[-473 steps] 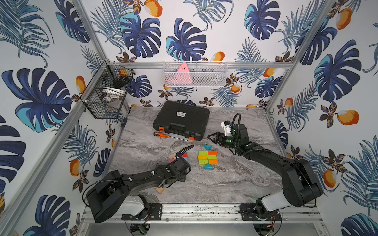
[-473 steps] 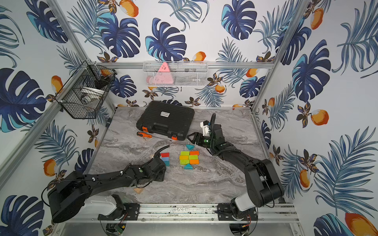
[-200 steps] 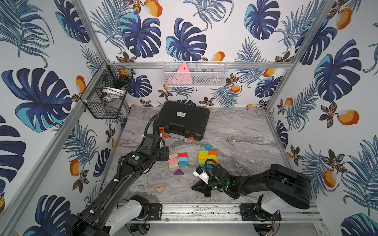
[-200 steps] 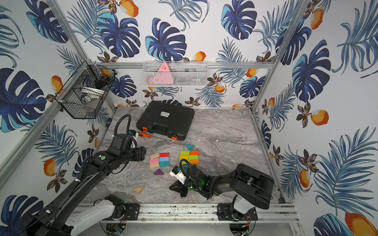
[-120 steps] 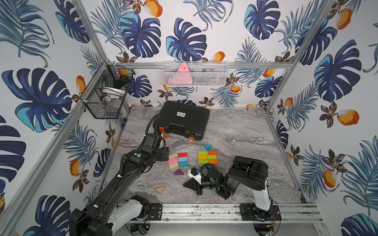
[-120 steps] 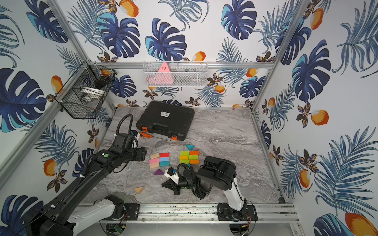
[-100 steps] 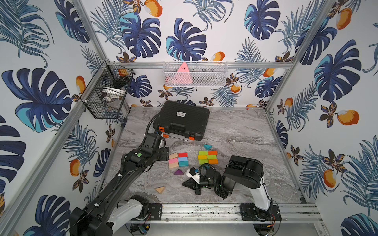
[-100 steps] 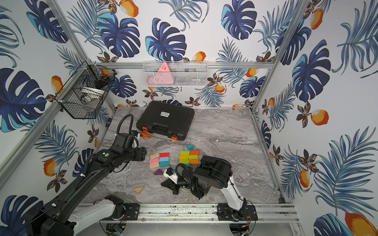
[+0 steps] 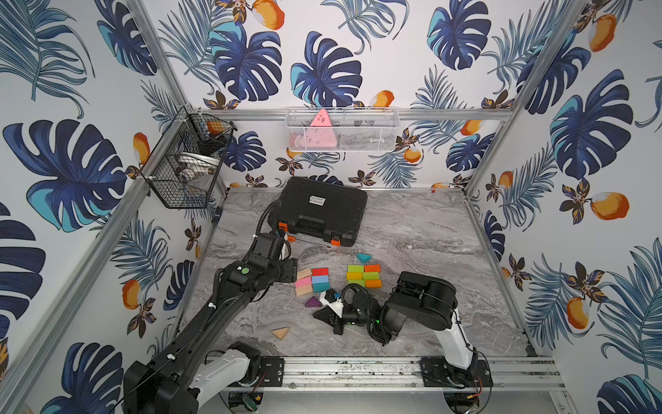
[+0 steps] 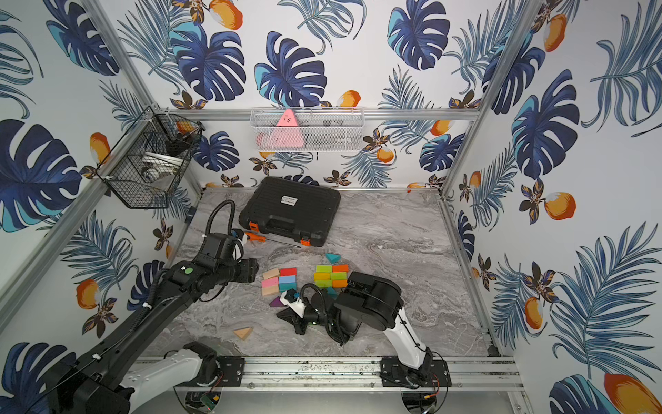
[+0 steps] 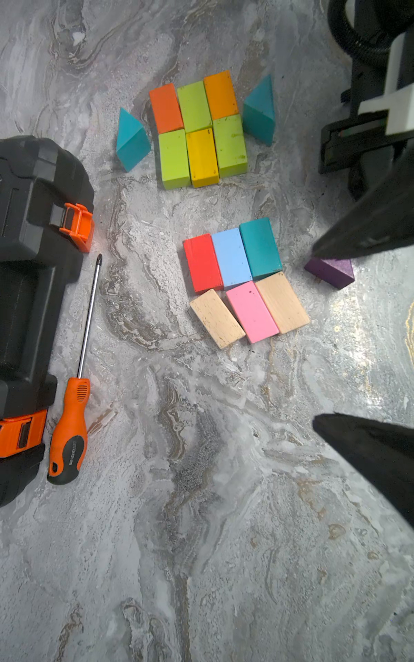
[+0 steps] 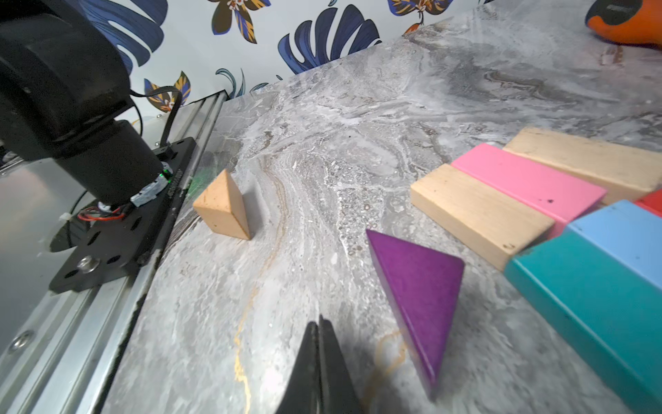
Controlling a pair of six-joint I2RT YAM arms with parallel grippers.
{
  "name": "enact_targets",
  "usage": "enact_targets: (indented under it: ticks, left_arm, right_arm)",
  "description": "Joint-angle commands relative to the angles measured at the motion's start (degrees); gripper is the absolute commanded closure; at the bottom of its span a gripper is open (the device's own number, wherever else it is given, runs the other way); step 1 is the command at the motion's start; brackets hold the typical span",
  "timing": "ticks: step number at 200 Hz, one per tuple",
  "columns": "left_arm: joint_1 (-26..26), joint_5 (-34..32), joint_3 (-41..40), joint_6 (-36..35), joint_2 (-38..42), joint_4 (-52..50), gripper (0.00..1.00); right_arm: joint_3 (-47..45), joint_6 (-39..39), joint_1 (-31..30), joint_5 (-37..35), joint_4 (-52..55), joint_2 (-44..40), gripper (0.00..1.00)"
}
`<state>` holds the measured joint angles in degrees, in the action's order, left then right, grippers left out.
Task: Assemble a piece of candy with building blocks
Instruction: Assemble the building block at the center of the board.
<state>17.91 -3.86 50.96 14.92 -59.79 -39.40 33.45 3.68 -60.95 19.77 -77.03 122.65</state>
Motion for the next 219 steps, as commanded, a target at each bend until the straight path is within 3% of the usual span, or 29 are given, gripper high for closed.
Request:
enact_targets:
  ticks: [1,219]
  left_arm:
    - [-0.16,0.43,-0.22,-0.59,0.20,1.09,0.27]
    - [-0.16,1.13,-0.27,-0.86,0.15,1.34,0.25]
  right_arm:
    - [0.36,0.79,0.00,-3.00,3.35,0.57,0.93]
    - [2.56,3.30,0.04,-8.41,8.79,1.97,0.87]
